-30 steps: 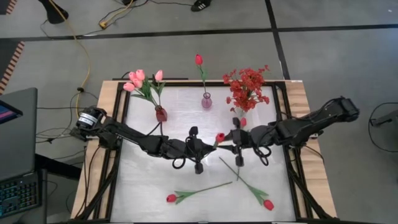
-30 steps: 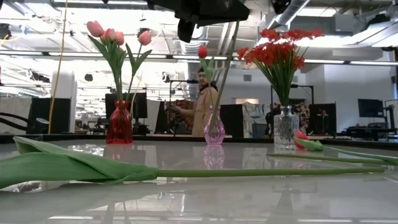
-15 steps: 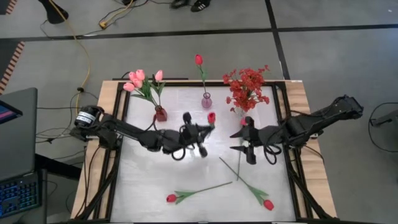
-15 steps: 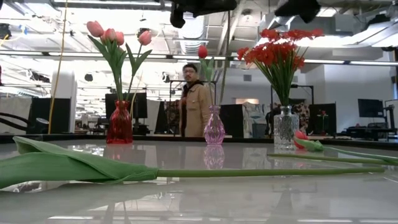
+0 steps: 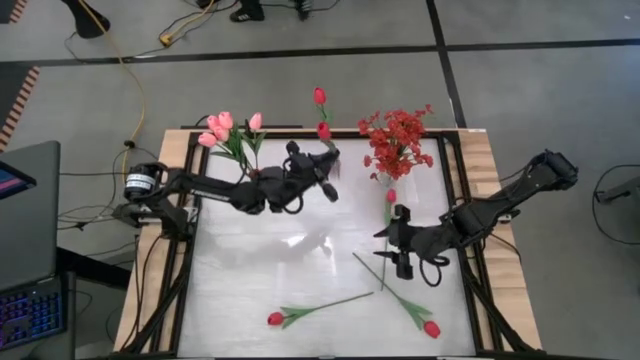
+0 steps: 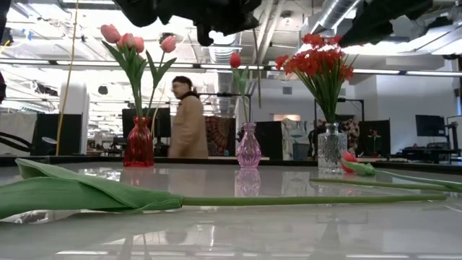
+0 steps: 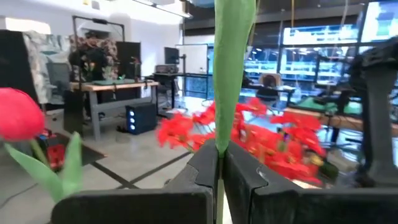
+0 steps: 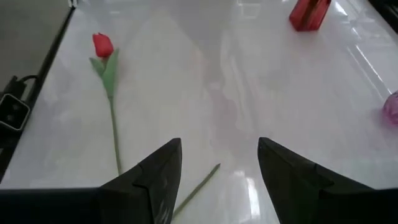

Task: Sort flowers into vase by color
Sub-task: Put the red tulip into the purple vase

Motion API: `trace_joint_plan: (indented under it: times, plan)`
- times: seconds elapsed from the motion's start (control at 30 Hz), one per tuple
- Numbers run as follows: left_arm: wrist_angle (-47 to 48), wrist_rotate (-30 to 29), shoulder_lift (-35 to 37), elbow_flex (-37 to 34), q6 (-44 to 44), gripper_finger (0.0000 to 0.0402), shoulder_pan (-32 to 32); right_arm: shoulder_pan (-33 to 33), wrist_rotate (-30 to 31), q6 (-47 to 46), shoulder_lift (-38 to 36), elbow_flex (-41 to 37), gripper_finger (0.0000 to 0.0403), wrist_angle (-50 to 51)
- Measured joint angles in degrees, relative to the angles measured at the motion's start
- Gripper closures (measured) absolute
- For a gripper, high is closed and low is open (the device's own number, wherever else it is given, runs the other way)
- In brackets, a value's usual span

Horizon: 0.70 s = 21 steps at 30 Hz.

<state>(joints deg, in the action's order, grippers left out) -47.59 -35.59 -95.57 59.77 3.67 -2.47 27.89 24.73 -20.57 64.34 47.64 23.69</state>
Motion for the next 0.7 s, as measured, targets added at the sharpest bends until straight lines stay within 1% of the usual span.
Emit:
trace_joint_plan:
  times: [0.2, 0.4, 0.7]
  plan:
    - [0.0, 1.1, 0.0, 0.0, -0.4, 0.0402, -5.2, 0.6, 0.9, 0.1, 0.1, 0.0, 0.0163, -0.2]
    - [0.0, 5.1, 0.0, 0.0, -3.4, 0.0401, -9.9, 0.5, 0.9, 0.1, 0.1, 0.0, 0.0163, -0.2]
    - [0.0, 5.9, -0.1, 0.0, -3.7, 0.0401, -12.2, 0.1, 0.9, 1.5, 0.1, 0.0, 0.0163, -0.2]
